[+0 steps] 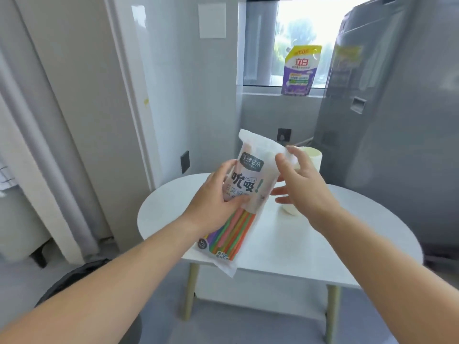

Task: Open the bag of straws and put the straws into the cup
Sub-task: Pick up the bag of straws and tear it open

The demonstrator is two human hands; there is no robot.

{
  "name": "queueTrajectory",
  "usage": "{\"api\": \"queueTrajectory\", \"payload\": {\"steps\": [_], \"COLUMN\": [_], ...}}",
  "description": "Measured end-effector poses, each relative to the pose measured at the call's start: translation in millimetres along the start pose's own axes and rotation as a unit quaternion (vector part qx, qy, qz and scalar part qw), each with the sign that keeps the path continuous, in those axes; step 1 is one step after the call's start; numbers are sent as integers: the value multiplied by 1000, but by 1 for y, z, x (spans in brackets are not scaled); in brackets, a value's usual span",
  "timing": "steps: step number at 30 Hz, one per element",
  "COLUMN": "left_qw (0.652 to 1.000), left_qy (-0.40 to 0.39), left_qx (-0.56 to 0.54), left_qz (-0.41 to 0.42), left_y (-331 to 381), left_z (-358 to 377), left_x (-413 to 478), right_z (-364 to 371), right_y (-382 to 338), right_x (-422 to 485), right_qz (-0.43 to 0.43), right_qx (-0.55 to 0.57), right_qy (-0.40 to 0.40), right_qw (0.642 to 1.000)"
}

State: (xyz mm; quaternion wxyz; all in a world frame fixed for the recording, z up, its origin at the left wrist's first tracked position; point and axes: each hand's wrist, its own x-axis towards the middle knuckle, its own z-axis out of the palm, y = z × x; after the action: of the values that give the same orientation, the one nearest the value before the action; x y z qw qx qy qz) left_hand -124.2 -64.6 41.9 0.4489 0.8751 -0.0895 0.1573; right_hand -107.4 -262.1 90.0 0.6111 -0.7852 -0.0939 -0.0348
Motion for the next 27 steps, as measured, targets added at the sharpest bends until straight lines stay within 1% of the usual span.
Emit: {"api": "queueTrajectory", "payload": {"steps": [3, 5, 7, 8, 9, 11, 12, 13, 14, 15, 16, 18, 19, 22, 24, 27], "left_qw": [999, 998, 998, 997, 996, 983, 975, 973, 976, 982, 987, 979, 971, 963, 962, 960], "left_qy": [-24, -29, -17, -4, 24, 116, 157, 180, 187, 179, 160, 117, 106, 94, 70, 42], "left_qx": [17, 30, 29, 28, 38, 102, 127, 128, 107, 61, -7, -157, -206, -244, -258, -272], "left_qz": [24, 39, 57, 67, 81, 103, 94, 69, 40, 13, -15, -59, -67, -67, -57, -49], "left_y": [6, 9, 15, 19, 22, 27, 32, 36, 42, 43, 45, 43, 41, 37, 37, 34], "left_z": [-2, -5, -8, -10, -11, -11, -10, -5, 0, 7, 14, 24, 26, 25, 24, 23], "left_x": [-10, -8, 0, 5, 11, 21, 21, 19, 13, 9, 4, -4, -6, -11, -14, -17], "right_z": [-18, -29, -38, -41, -42, -38, -34, -27, -20, -12, -4, 7, 9, 12, 13, 14], "right_y": [-5, -9, -16, -19, -22, -25, -23, -18, -12, -7, 0, 12, 17, 23, 25, 28], "right_x": [-5, -4, -6, -7, -8, -11, -12, -13, -15, -18, -21, -25, -28, -34, -36, -37], "right_qz": [-27, -46, -86, -110, -132, -169, -180, -184, -183, -175, -162, -144, -137, -102, -84, -73], "right_qx": [-2, 4, 10, 20, 34, 65, 64, 50, 33, 21, 14, 11, 19, 67, 100, 96], "right_qy": [38, 31, 19, 27, 43, 80, 99, 111, 112, 100, 81, 45, 29, -31, -66, -91], "right_qw": [999, 998, 996, 993, 990, 980, 977, 975, 976, 979, 983, 989, 990, 992, 989, 989]}}
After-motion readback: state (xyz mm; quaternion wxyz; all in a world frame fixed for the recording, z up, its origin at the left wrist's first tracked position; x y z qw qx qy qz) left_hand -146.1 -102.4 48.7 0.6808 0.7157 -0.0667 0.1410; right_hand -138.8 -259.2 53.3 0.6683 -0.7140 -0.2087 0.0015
